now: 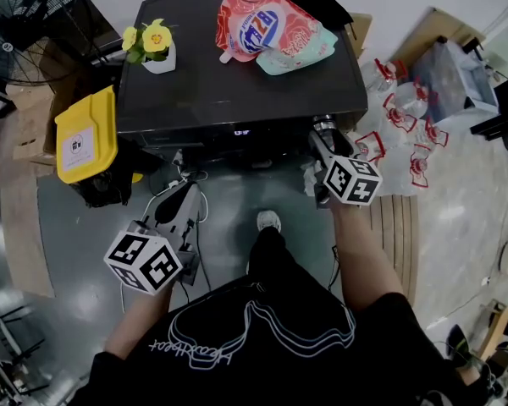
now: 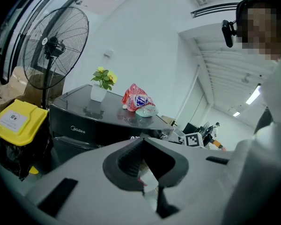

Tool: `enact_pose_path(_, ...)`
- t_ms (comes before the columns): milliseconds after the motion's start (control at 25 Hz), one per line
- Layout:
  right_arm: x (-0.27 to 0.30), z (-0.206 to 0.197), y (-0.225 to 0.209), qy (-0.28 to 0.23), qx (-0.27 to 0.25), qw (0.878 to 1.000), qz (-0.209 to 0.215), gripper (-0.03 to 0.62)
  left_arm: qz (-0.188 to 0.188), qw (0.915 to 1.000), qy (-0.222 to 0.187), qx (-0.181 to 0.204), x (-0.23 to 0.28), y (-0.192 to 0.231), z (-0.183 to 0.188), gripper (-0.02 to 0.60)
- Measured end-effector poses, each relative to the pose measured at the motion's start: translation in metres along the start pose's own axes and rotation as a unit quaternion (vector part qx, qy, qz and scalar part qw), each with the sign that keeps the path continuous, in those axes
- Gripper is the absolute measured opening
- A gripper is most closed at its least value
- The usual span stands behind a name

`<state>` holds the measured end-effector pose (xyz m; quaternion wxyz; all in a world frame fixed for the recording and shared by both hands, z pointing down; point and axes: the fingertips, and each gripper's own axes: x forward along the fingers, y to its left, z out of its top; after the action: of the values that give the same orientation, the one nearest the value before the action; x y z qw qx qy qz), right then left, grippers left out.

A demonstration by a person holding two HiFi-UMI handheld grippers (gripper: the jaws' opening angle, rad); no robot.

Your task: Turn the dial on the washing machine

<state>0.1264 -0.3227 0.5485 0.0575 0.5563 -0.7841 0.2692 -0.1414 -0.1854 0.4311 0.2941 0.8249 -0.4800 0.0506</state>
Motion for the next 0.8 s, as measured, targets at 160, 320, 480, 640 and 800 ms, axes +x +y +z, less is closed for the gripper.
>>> enact_pose_path(160,0.0004,-0.0006,-0.0008,-0.002,0.051,0.999,0.016,0.281,-0.003,1.0000,0.002,-0.001,0.0017,-0.0006,-0.0022,0.005)
enact_pose_path(320,0.0000,-0.0013,-0.0019,-0.007,0.123,0.991,0.042,0.281,-0.006,1.0000,0.004,-0.001,0.0047,-0.0033,-0.0040,0.005)
enact_pose_path(480,-0.0003,-0.0015,-0.0023,-0.017,0.202,0.977,0.068,0.281,-0.009,1.0000,0.005,0.000,0.0077,-0.0046,-0.0049,0.005)
enact_pose_path(640,-0.0003,-0.0014,-0.0025,-0.019,0.219,0.972,0.077,0.281,-0.009,1.0000,0.003,0.000,0.0087,-0.0042,-0.0049,0.005)
enact_pose_path(800,-0.0004,-0.0013,-0.0018,-0.017,0.232,0.969,0.082,0.281,-0.011,0.9999,0.001,0.001,0.0087,-0.0051,-0.0042,0.005)
